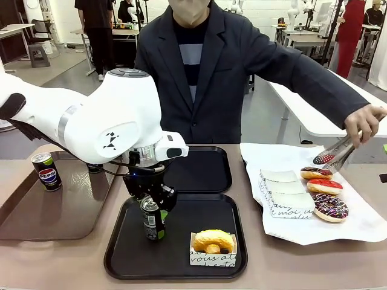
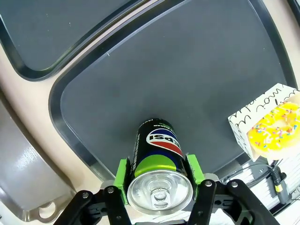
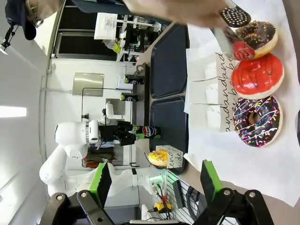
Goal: Set up donuts and drinks on trays.
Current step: Pick up one Pepsi coke and place it on the Flat Tray.
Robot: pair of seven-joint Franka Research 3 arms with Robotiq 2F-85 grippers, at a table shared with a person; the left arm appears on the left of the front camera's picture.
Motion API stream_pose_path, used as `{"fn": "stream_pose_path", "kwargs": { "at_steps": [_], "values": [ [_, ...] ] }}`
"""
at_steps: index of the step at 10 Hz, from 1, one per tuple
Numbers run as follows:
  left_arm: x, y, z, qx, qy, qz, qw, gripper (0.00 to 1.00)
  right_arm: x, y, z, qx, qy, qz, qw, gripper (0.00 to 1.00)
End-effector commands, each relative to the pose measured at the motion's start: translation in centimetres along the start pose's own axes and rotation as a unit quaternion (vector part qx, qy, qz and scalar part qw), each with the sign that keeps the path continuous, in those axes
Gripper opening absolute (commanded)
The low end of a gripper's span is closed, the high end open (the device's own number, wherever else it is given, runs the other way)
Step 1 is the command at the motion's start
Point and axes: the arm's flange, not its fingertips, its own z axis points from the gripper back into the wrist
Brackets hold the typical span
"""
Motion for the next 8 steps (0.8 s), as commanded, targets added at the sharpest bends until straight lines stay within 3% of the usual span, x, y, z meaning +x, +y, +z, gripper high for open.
{"fn": "stream_pose_path", "kwargs": {
  "at_steps": [1,2,3,8],
  "values": [
    [-0.1,-0.4,0.3,0.009,-0.017,0.005,1.0,0.67,0.1,0.0,-0.1,0.01,-0.003,0.005,1.0,1.0],
    [-0.3,-0.1,0.7,0.008,-0.017,0.008,1.0,0.76,0.1,0.0,-0.1,0.01,-0.003,0.005,1.0,1.0],
    [-0.5,0.1,1.1,0.007,-0.019,0.009,1.0,1.0,0.1,0.0,-0.1,0.01,-0.003,0.005,1.0,1.0],
    [-3.5,1.3,4.2,0.023,-0.035,0.015,0.999,1.0,0.1,0.0,-0.1,0.01,-0.003,0.005,1.0,1.0]
  ]
}}
